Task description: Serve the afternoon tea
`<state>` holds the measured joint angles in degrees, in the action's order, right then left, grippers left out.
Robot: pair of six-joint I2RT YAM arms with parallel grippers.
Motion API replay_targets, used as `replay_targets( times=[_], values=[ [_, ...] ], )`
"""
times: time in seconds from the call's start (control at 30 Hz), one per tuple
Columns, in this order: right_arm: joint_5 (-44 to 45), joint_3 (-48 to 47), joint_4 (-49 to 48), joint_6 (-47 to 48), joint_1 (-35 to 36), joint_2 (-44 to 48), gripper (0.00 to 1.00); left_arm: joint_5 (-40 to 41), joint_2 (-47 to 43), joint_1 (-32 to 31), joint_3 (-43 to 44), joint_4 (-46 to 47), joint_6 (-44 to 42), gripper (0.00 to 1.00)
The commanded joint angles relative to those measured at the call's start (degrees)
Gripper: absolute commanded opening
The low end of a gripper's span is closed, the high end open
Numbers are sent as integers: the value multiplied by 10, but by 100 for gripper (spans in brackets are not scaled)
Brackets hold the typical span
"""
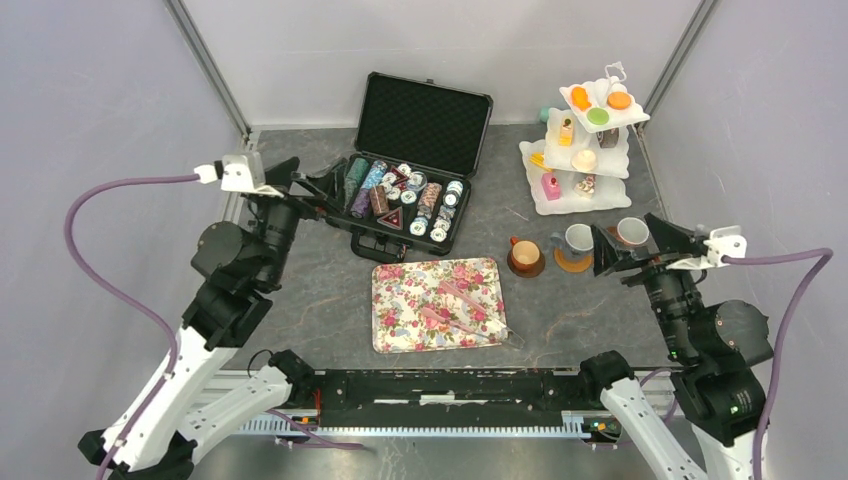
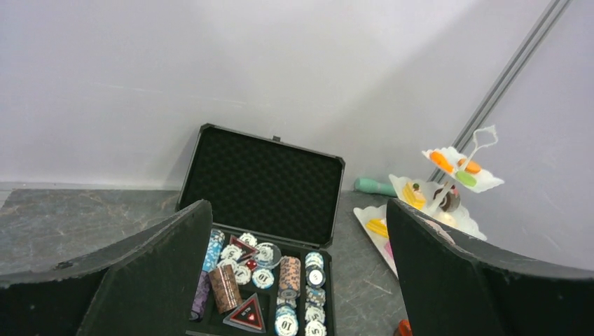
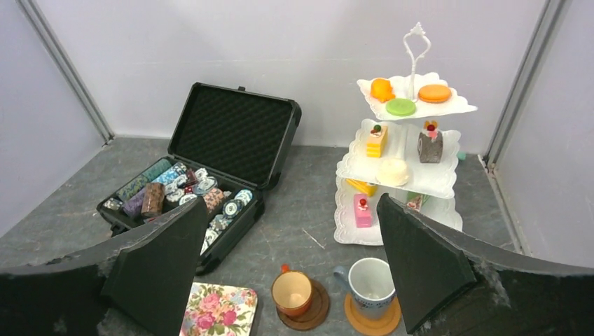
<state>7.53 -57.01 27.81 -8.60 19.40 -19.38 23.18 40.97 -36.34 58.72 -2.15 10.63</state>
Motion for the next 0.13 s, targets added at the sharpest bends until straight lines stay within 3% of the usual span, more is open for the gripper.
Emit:
replay_targets(
  times=[0.0,0.1],
  values=[
    [26,-4,-10,22,1,9,98,-14,-23,0,53,-33,17,100],
    [40,12,-14,20,1,7,98,-8,-35,0,63,-63,12,100]
  ],
)
